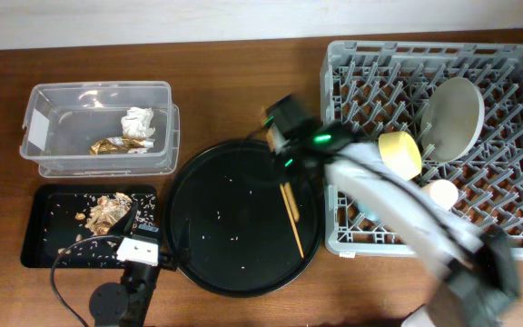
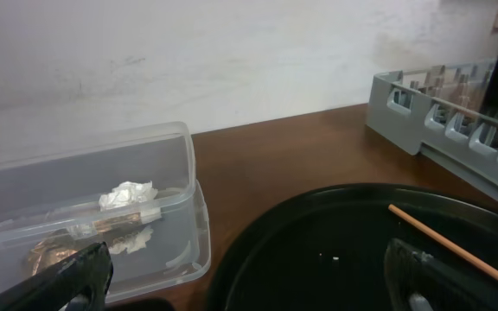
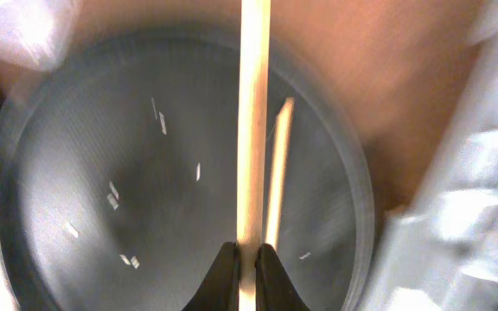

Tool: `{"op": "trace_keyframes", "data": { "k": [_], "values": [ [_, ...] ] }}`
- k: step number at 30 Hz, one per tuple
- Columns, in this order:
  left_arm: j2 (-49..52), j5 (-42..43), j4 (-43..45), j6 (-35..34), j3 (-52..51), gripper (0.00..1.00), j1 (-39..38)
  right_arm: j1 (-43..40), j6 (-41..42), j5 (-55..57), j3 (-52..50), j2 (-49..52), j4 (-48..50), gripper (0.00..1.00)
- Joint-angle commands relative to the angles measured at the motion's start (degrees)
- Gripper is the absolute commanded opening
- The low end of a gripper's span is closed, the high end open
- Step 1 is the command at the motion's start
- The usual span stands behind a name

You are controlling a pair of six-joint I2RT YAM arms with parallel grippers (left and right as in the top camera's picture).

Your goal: Sort waste into correct bins and load items into the dishwasher rack

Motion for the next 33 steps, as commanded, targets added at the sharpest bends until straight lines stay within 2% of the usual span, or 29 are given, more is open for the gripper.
{"op": "trace_keyframes", "data": {
  "k": [1,5,7,9,10,13,16,17,19,22,23,26,29,33],
  "values": [
    [-0.1,0.4,0.1,0.9,-0.4,0.99,0.3,-7.8,0.2,5.9,0.6,-4.1,-2.0,0.04],
    [-0.1,0.4,0.1,0.9,-0.4,0.99,0.3,-14.7,0.2,9.2,-1.0,3.6,-2.2,0.04],
    [-0.1,0.4,0.1,0.9,-0.4,0.99,0.3,-17.3,0.4,7.2,-1.0,7.6,-2.3,0.04],
    [-0.1,0.4,0.1,0.9,-0.4,0.99,0.3,-17.5,-0.1,6.3,-0.9,7.6,-3.1,0.23],
    [-0.1,0.4,0.1,0.9,-0.4,0.99,0.3,-16.8,-0.3,6.1,-0.9,6.9,-3.9,0.26],
    [-0.1,0.4,0.1,0.9,-0.4,0.99,0.3,-10.9,-1.3,5.1,-0.9,3.9,-6.4,0.31],
    [-0.1,0.4,0.1,0.9,-0.4,0.99,0.3,0.9,1.2,3.7,-2.5,4.9,-6.7,0.41],
    [-0.1,0.4,0.1,0.9,-0.4,0.99,0.3,4.4,3.5,3.7,-4.3,5.7,-4.7,0.49],
    [-0.1,0.4,0.1,0.9,-0.4,0.99,0.3,9.0,8.7,5.7,-9.3,8.3,2.7,0.52],
    [-0.1,0.4,0.1,0.9,-0.4,0.99,0.3,9.4,12.9,11.3,-13.0,12.8,8.1,0.53],
    [-0.1,0.4,0.1,0.9,-0.4,0.99,0.3,8.7,12.9,11.0,-13.0,14.3,8.5,0.53],
    [-0.1,0.4,0.1,0.9,-0.4,0.99,0.3,8.6,12.9,10.5,-13.0,17.6,8.6,0.41],
    [-0.1,0.4,0.1,0.9,-0.4,0.99,0.3,8.6,12.9,6.0,-13.0,18.5,7.1,0.04],
    [-0.1,0.4,0.1,0.9,-0.4,0.99,0.3,5.0,12.2,9.4,-9.5,7.8,0.2,0.04]
  ]
}}
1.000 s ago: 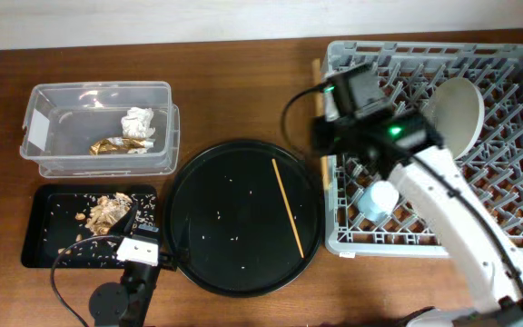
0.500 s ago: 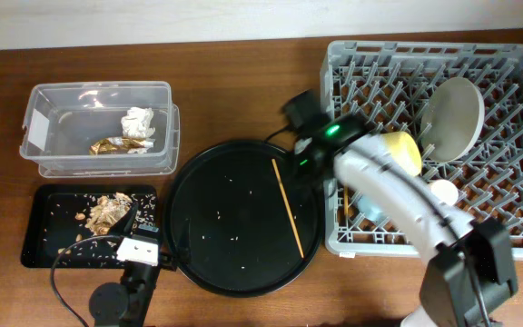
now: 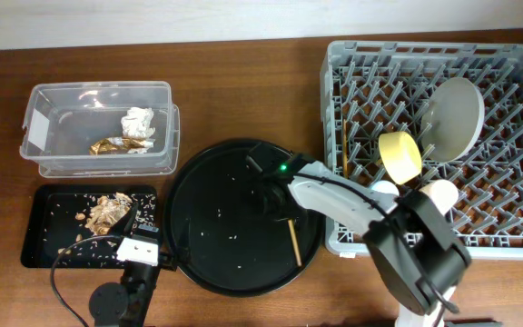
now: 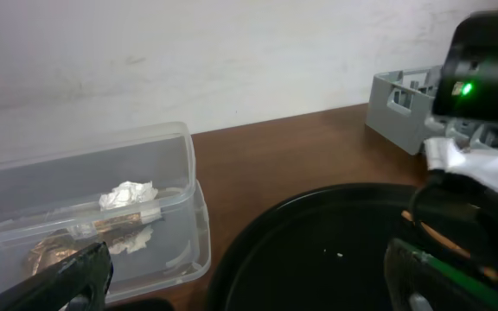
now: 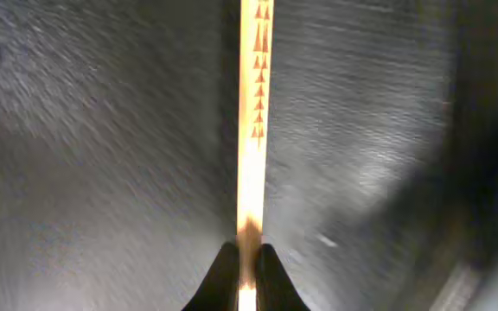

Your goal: Sort waste into correct bins and load items into the dishwasher rack

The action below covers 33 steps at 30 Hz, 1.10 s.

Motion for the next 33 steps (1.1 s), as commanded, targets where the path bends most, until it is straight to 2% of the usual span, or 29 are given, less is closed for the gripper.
{"op": "trace_keyframes", "data": {
  "k": [1,5,7,10,12,13,15,16,18,20,24,26,27,28,30,33],
  "values": [
    [-0.1,0.4,0.1,0.9,-0.4,0.99,0.3,-5.6,-2.6,3.7,4.4,-12.5,-3.5,0.04],
    [-0.1,0.4,0.1,0.9,-0.4,0.99,0.3,-18.3,-8.0,3.7,5.9,-24.7,-1.5,0.04],
    [-0.1,0.4,0.1,0.9,-0.4,0.99,0.3,-23.6,-10.7,3.7,5.7,-23.9,-0.8,0.04],
    [-0.1,0.4,0.1,0.9,-0.4,1.0,0.3,-27.1,-11.1,3.7,5.5,-18.7,-0.7,0.04],
    [-0.1,0.4,0.1,0.9,-0.4,0.99,0.3,-27.4,-13.7,1.6,5.6,-14.1,-0.8,0.06],
    [-0.1,0.4,0.1,0.9,-0.4,0.99,0.3,-27.1,-14.8,-1.4,5.6,-13.0,-1.3,0.12],
    [-0.1,0.4,0.1,0.9,-0.4,0.99,0.3,-26.4,-14.8,-2.0,5.7,-14.4,-2.0,0.15],
    [-0.1,0.4,0.1,0.9,-0.4,0.99,0.3,-25.7,-14.8,-2.0,5.7,-16.5,-2.4,0.18],
    [-0.1,0.4,0.1,0.9,-0.4,0.99,0.3,-24.6,-14.8,-2.0,5.7,-20.9,-3.4,0.33],
    [-0.1,0.4,0.1,0.9,-0.4,0.99,0.3,-23.0,-14.8,-1.9,5.7,-27.9,-5.4,0.41],
    [-0.1,0.4,0.1,0.9,-0.4,0.99,0.3,-18.8,-14.7,-2.1,5.7,-41.4,-10.8,0.45],
    [-0.1,0.4,0.1,0.9,-0.4,0.99,0.3,-15.1,-14.7,-5.8,5.7,-46.7,-14.5,0.45],
    [-0.1,0.4,0.1,0.9,-0.4,0.99,0.3,-12.6,-14.7,-7.6,5.7,-48.9,-15.1,0.54],
    [-0.1,0.4,0.1,0.9,-0.4,0.99,0.3,-9.7,-13.4,-11.1,5.7,-51.1,-15.3,0.99],
    [-0.1,0.4,0.1,0.9,-0.4,0.99,0.3,-5.2,-9.7,-17.1,5.7,-53.7,-15.0,0.99],
    [-0.1,0.4,0.1,0.9,-0.4,0.99,0.3,-4.2,-17.4,-11.3,5.7,-57.0,-15.1,0.99]
  ]
}}
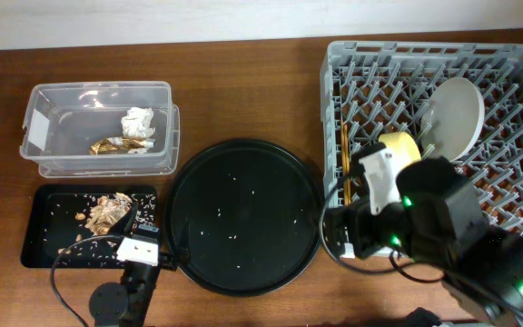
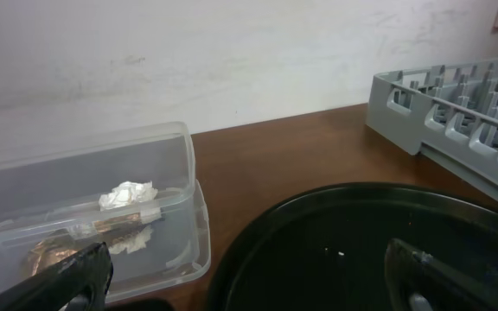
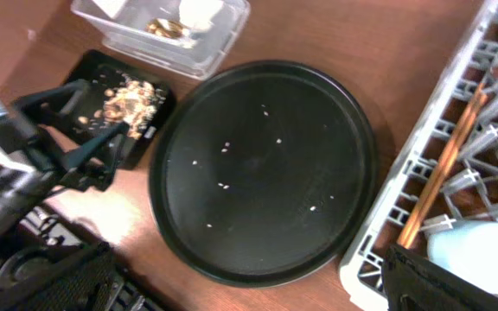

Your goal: Sort waste into correct bins and load items into the dishwasher rack

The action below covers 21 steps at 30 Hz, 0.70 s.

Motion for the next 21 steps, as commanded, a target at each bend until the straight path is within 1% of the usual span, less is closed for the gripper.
{"op": "trace_keyframes", "data": {
  "k": [1,4,5,6,7,9,11,12,14,18,20,21],
  "values": [
    [-0.2,0.4,0.1,0.9,-0.4,0.99,0.3,0.6,-3.9,3.9,0.4,-3.6,0.0,0.99],
    [-0.2,0.4,0.1,0.9,-0.4,0.99,0.3,0.6,-9.8,7.9,0.4,-9.1,0.5,0.99],
    [-0.2,0.4,0.1,0.9,-0.4,0.99,0.3,0.4,-12.9,9.0,0.2,-10.7,1.5,0.98],
    [-0.2,0.4,0.1,0.9,-0.4,0.99,0.3,-1.6,-16.9,9.2,-1.4,-14.0,5.1,0.98],
    [-0.2,0.4,0.1,0.9,-0.4,0.99,0.3,-4.2,-18.0,8.2,-3.5,-16.7,7.8,0.99],
    [-0.2,0.4,0.1,0.9,-0.4,0.99,0.3,-12.0,-18.3,4.3,-11.0,-23.3,14.2,0.99],
    [-0.2,0.4,0.1,0.9,-0.4,0.99,0.3,-20.1,-18.3,-0.3,-24.0,-32.1,21.1,0.99],
    [-0.2,0.4,0.1,0.9,-0.4,1.0,0.3,-21.3,-18.3,-1.4,-27.1,-34.1,22.5,0.98],
    [-0.2,0.4,0.1,0.9,-0.4,0.99,0.3,-24.8,-18.3,-6.0,-38.6,-41.9,29.1,0.99],
    [-0.2,0.4,0.1,0.9,-0.4,0.99,0.3,-27.7,-18.1,-7.1,-55.4,-54.1,40.6,0.99],
    [-0.2,0.4,0.1,0.9,-0.4,0.99,0.3,-28.0,-18.1,-7.1,-61.2,-54.8,44.8,0.99],
    [-0.2,0.4,0.1,0.9,-0.4,0.99,0.3,-28.0,-18.1,-7.1,-64.5,-54.8,48.7,0.99]
  ]
}}
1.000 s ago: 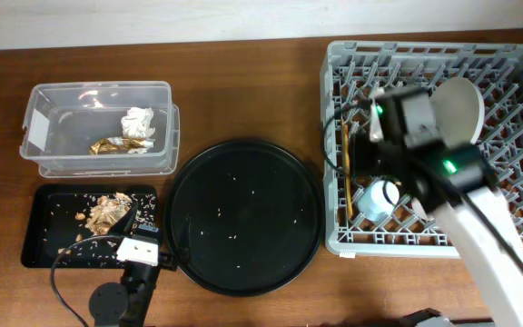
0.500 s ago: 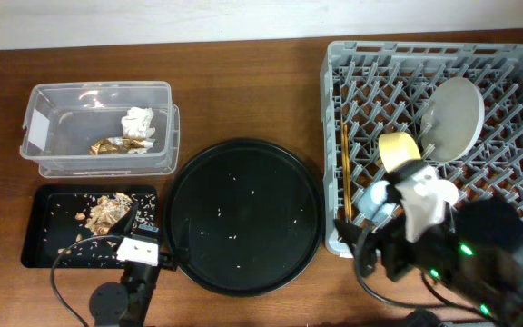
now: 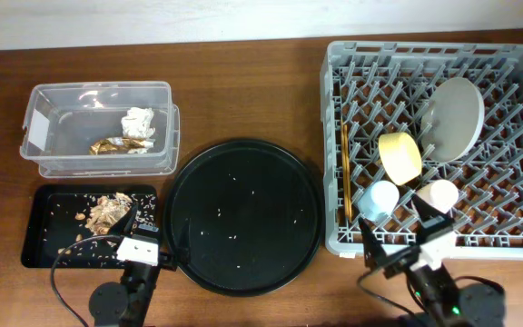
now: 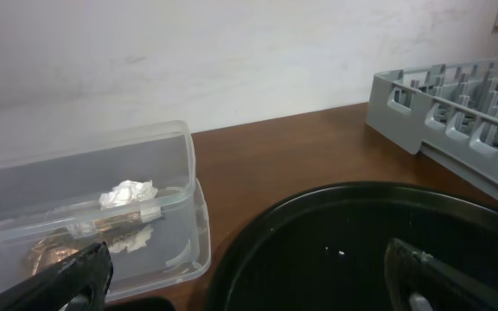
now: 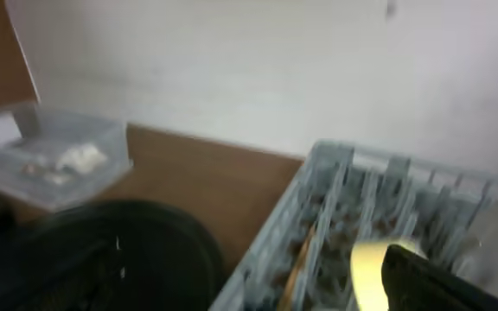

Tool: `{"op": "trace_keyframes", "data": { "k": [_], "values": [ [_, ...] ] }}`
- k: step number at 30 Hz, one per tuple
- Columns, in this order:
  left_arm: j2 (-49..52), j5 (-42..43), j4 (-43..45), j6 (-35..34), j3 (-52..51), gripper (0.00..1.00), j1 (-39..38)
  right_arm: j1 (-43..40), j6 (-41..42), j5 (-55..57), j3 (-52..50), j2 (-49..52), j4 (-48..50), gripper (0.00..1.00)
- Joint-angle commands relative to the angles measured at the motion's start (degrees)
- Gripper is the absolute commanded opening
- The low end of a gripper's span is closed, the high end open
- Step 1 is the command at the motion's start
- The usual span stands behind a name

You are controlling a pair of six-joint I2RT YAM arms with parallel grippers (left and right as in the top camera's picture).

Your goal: Sort waste into correct bins and load items into the dishwasher rack

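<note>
The grey dishwasher rack (image 3: 334,136) holds a pair of wooden chopsticks (image 3: 343,168) in its left column, a yellow cup (image 3: 399,156), a white plate (image 3: 452,113) and two white cups (image 3: 379,197). The round black tray (image 3: 243,215) carries only crumbs. My right gripper (image 3: 407,238) stands open at the table's front edge, just in front of the rack; its own view is blurred and shows the chopsticks (image 5: 299,259). At the front left my left gripper (image 4: 249,294) is open over the tray's near edge, holding nothing.
A clear bin (image 3: 39,136) at the back left holds a crumpled tissue (image 3: 138,122) and a wrapper (image 3: 116,145). In front of it a small black tray (image 3: 39,245) holds food scraps. A white wall runs behind the table.
My right arm was over the rack's front left corner, its camera looking down on the tray. It now sits low at the table's front edge, gripper still open. The left arm has not moved.
My right gripper was shut on one chopstick above the tray while a second lay on the tray. Then one chopstick lay in the rack and the gripper was shut on the second. Later both lay in the rack, gripper open; now the arm is at the front edge.
</note>
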Motion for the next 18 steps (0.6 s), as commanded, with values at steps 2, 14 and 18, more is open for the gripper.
{"op": "trace_keyframes", "data": {
  "k": [2,14,18],
  "values": [
    [-0.3,0.4,0.1,0.9,-0.4,0.99,0.3,-0.4,-0.3,-1.2,-11.8,-0.5,14.1,0.99],
    [-0.3,0.4,0.1,0.9,-0.4,0.99,0.3,-0.4,-0.4,-0.8,-18.1,-0.3,17.9,0.99],
    [-0.3,0.4,0.1,0.9,-0.4,0.99,0.3,-0.4,-0.3,-0.8,-18.1,-0.3,17.9,0.99]
  ]
}}
